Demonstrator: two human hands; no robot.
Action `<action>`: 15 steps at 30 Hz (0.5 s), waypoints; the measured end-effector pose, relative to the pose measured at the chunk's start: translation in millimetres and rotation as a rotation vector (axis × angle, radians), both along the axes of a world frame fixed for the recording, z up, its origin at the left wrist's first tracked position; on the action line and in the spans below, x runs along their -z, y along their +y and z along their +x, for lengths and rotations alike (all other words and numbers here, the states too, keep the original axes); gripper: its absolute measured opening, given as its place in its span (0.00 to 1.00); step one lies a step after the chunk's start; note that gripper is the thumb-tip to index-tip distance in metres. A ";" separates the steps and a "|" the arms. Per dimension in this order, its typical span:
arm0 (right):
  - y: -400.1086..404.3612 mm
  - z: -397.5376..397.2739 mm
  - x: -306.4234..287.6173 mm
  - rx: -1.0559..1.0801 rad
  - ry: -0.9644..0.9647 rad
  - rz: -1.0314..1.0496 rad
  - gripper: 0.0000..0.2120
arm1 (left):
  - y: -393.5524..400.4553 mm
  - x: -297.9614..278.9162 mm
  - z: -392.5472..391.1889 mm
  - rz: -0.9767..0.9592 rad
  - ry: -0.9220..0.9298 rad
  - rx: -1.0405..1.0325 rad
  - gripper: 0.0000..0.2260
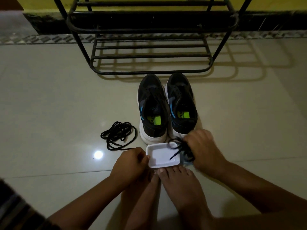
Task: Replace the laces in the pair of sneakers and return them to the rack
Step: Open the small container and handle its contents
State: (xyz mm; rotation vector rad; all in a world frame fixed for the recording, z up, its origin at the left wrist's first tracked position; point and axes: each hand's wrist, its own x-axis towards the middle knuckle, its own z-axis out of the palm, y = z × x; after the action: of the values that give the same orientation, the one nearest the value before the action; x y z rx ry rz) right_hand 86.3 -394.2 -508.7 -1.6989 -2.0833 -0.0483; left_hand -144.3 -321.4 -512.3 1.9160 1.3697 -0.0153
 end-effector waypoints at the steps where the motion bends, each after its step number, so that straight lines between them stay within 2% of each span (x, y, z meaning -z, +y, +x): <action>1: 4.0 -12.7 -4.4 -0.102 -0.014 -0.022 0.08 | 0.2 -0.9 0.4 -0.002 -0.002 0.005 0.08; 4: 12.5 -38.6 -5.0 -0.269 -0.160 -0.134 0.09 | 3.2 -2.6 0.4 -0.010 0.006 0.038 0.06; 7: 18.7 -48.8 2.6 -0.194 -0.272 -0.236 0.05 | 5.2 -2.4 -0.1 0.008 0.026 0.048 0.09; 9: 19.4 -50.8 0.5 -0.133 -0.281 -0.346 0.10 | 5.0 -1.3 -0.5 0.009 0.017 0.043 0.10; 11: 18.7 -49.0 -4.8 -0.118 -0.184 -0.503 0.20 | 5.4 -0.9 -1.2 -0.003 0.000 0.046 0.09; 13: 17.2 -41.7 -9.1 -0.091 -0.003 -0.622 0.28 | 6.7 -0.3 -2.0 -0.010 -0.012 0.054 0.09; 15: 16.0 -34.1 -11.3 -0.067 0.126 -0.611 0.28 | 8.1 -0.7 -2.2 -0.011 -0.006 0.067 0.09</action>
State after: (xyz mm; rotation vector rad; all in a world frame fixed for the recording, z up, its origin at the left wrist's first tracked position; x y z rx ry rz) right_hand 52.2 -378.2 -497.4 -1.8870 -2.1882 0.7673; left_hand -146.5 -313.3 -511.6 1.9503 1.2991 -0.0499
